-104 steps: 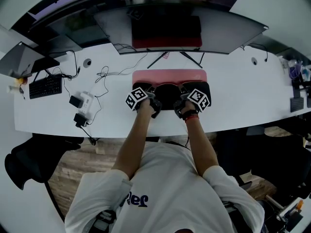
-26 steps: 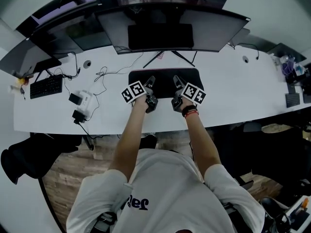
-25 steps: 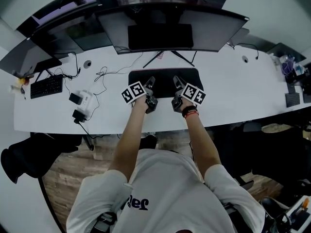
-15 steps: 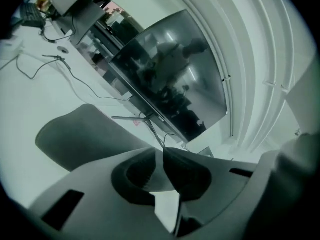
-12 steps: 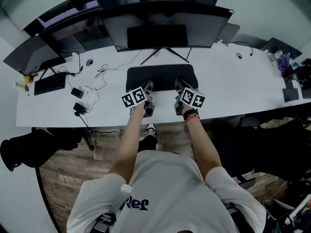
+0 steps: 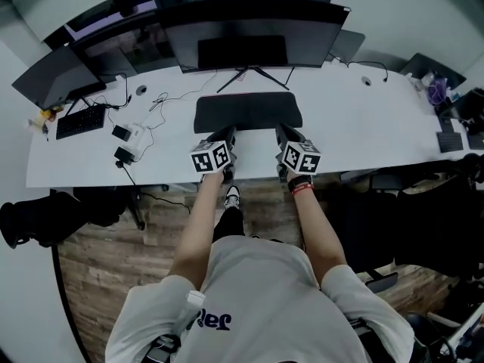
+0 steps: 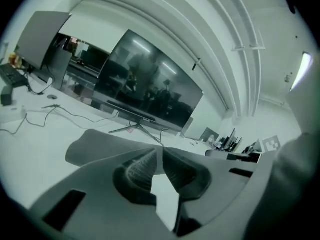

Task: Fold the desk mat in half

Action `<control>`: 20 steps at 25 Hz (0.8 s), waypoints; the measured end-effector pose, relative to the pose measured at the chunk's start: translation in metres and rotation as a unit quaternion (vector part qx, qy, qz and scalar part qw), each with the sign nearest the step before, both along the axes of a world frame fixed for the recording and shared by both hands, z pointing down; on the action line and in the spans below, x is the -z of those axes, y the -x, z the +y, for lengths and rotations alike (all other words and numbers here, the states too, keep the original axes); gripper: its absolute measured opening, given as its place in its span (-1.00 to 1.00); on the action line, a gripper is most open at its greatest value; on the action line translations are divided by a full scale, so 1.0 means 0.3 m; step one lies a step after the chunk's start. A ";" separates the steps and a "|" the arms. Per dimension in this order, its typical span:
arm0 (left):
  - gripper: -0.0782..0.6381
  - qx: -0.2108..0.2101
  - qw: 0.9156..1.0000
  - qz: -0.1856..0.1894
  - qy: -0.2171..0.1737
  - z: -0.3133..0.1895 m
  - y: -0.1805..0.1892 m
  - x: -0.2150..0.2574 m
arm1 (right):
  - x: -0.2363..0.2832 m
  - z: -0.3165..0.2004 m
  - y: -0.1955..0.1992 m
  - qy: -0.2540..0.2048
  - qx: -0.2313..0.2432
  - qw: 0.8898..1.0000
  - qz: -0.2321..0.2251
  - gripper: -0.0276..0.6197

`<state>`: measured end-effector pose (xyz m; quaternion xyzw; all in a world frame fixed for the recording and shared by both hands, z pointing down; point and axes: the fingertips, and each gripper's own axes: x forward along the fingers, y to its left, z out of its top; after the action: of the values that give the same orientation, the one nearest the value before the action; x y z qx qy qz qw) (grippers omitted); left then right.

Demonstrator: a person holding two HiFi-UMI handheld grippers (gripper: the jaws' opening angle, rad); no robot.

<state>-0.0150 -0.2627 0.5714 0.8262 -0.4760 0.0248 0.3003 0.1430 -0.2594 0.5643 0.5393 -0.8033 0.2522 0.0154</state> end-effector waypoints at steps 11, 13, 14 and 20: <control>-0.69 0.019 0.989 -0.104 -0.099 0.196 0.044 0.132 | 0.070 0.206 -0.019 -0.046 0.007 0.997 0.061 -0.87; -0.70 0.023 0.988 -0.110 -0.106 0.230 0.055 0.143 | 0.072 0.240 -0.020 -0.049 0.005 0.997 0.060 -0.87; -0.70 0.025 0.987 -0.112 -0.109 0.248 0.061 0.146 | 0.072 0.257 -0.020 -0.050 0.004 0.997 0.061 -0.87; -0.71 0.036 0.984 -0.123 -0.123 0.341 0.086 0.151 | 0.081 0.341 -0.018 -0.061 0.004 0.996 0.067 -0.87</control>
<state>-0.0408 -0.1603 0.5261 0.8299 -0.5381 0.0568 0.1357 0.1486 -0.1572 0.5400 0.5519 -0.8163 0.1662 0.0378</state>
